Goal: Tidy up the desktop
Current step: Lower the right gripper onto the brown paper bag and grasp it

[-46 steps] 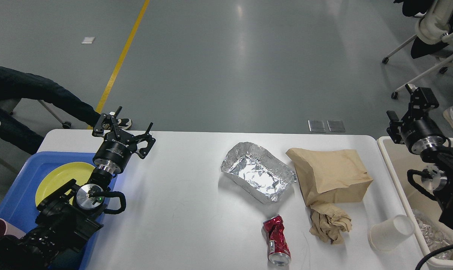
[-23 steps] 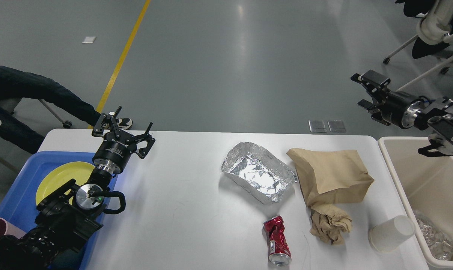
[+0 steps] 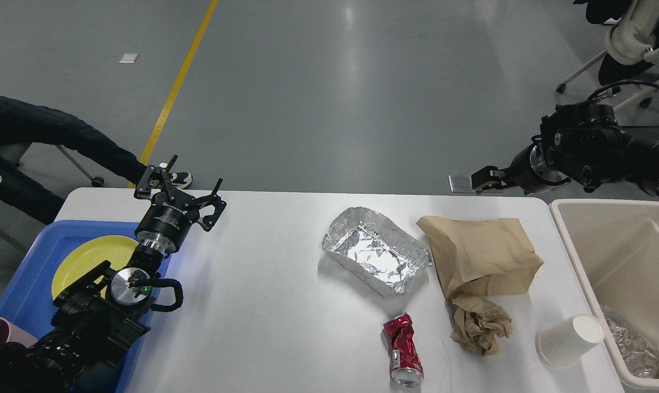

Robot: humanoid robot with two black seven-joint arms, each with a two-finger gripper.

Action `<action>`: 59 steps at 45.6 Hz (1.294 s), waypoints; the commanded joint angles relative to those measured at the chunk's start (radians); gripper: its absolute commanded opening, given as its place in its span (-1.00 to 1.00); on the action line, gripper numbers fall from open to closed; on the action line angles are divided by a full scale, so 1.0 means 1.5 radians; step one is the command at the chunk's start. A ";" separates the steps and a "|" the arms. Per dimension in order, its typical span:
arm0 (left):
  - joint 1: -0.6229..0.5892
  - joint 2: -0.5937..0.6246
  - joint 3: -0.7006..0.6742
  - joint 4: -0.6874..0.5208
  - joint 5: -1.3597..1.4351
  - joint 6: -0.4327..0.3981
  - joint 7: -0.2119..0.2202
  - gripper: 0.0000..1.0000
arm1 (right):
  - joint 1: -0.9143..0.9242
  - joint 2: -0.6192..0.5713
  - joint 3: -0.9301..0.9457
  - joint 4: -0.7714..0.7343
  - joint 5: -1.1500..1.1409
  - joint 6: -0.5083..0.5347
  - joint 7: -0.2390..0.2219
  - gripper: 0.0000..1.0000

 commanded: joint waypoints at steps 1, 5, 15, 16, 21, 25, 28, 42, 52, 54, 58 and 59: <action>0.000 0.001 0.000 0.000 0.000 0.000 0.000 0.93 | 0.092 -0.002 -0.027 0.092 0.001 0.107 0.001 1.00; 0.000 0.001 0.000 0.000 0.000 0.000 0.000 0.93 | 0.150 0.000 -0.030 0.121 0.000 0.196 0.001 1.00; 0.000 -0.001 0.000 0.000 0.000 0.000 0.000 0.93 | 0.148 0.010 -0.024 0.151 -0.007 0.227 0.000 1.00; 0.000 0.001 0.000 0.000 0.000 0.000 0.000 0.93 | 0.128 0.014 -0.021 0.146 -0.007 0.219 0.000 1.00; 0.000 0.001 0.000 0.000 0.000 0.000 0.000 0.93 | 0.062 0.040 -0.002 0.113 -0.005 0.163 -0.001 1.00; 0.000 0.001 0.000 0.000 0.000 0.000 0.000 0.93 | 0.033 0.049 0.013 0.099 0.002 0.117 -0.001 1.00; 0.000 -0.001 0.000 0.000 0.000 0.000 0.000 0.93 | 0.007 0.050 0.024 0.096 0.003 0.081 0.000 1.00; -0.001 0.001 0.000 0.000 0.000 0.000 0.000 0.93 | -0.123 0.095 0.032 0.014 -0.006 -0.020 -0.009 1.00; 0.000 0.001 0.000 0.000 0.000 0.000 0.000 0.93 | -0.163 0.108 0.026 -0.035 -0.003 -0.032 -0.010 0.95; 0.000 0.001 0.000 0.000 0.000 0.000 0.000 0.93 | -0.166 0.105 0.025 -0.035 -0.004 -0.044 -0.010 0.84; 0.000 -0.001 0.000 0.000 0.000 0.000 0.000 0.93 | -0.171 0.098 0.024 -0.035 -0.005 -0.076 -0.011 0.29; 0.000 -0.001 0.000 0.000 0.000 0.000 0.000 0.93 | -0.172 0.094 0.023 -0.035 -0.004 -0.080 -0.011 0.09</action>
